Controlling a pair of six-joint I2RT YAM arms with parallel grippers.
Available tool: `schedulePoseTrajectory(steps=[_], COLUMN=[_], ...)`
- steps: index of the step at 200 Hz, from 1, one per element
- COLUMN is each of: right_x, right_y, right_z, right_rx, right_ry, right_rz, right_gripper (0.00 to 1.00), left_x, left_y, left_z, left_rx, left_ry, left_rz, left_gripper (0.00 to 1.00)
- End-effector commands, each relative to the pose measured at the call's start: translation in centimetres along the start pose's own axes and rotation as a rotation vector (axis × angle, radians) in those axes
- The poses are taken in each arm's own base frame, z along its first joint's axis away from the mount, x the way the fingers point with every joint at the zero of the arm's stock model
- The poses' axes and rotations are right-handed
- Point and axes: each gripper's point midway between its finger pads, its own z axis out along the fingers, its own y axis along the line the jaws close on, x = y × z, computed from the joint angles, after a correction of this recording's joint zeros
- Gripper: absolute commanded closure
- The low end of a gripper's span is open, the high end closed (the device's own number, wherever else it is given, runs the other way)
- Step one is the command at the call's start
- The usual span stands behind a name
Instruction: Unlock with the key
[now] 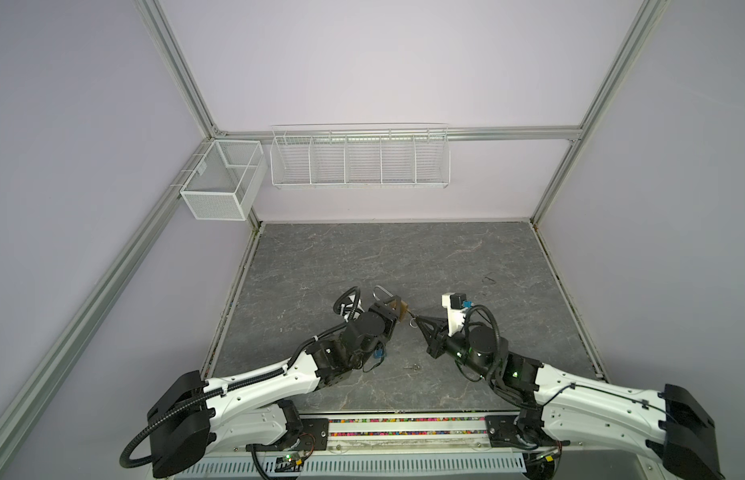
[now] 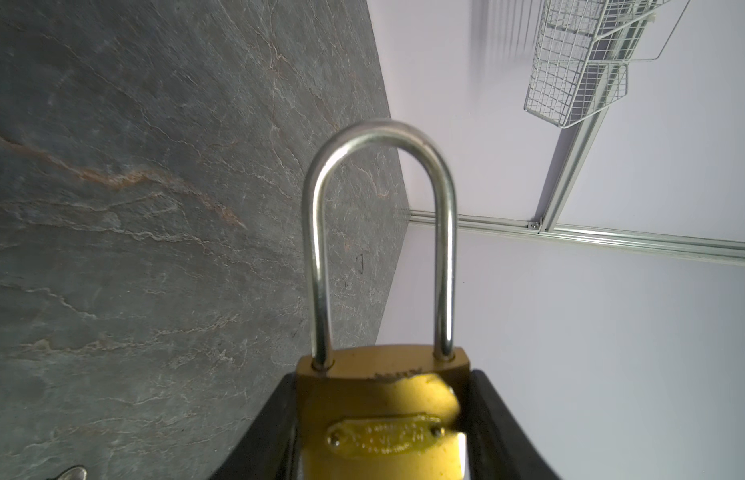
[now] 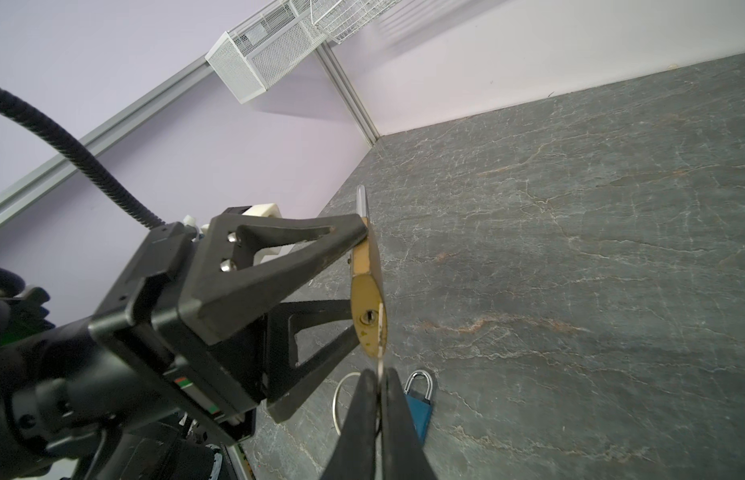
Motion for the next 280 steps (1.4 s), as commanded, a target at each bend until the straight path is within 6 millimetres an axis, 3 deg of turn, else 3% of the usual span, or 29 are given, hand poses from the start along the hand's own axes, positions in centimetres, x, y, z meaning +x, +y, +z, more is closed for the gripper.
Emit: schedulePoseTrajectory(steps=[1,118,200,280], right_x=[-0.9,-1.0,-1.8,-0.4], right_y=[1.1,1.9,1.0,1.8], right_z=[0.3,0.7,-0.9,0.6], right_rx=[-0.030,-0.051,0.007,-0.031], right_ry=[-0.031,-0.023,-0.034,0.009], right_rz=[0.028,0.022,-0.010,0.004], right_gripper=[0.94,0.94,0.94,0.94], left_x=[0.0,0.0,-0.5,-0.4], left_y=[-3.6,-3.2,-3.7,-3.8], left_z=[-0.6,-0.4,-0.8,-0.8], left_rx=[0.111,0.106,0.107,0.112], left_ry=[-0.003,-0.003,-0.026,-0.025], left_rz=[-0.034,-0.027,0.006,0.007], left_gripper=[1.00,1.00,1.00,1.00])
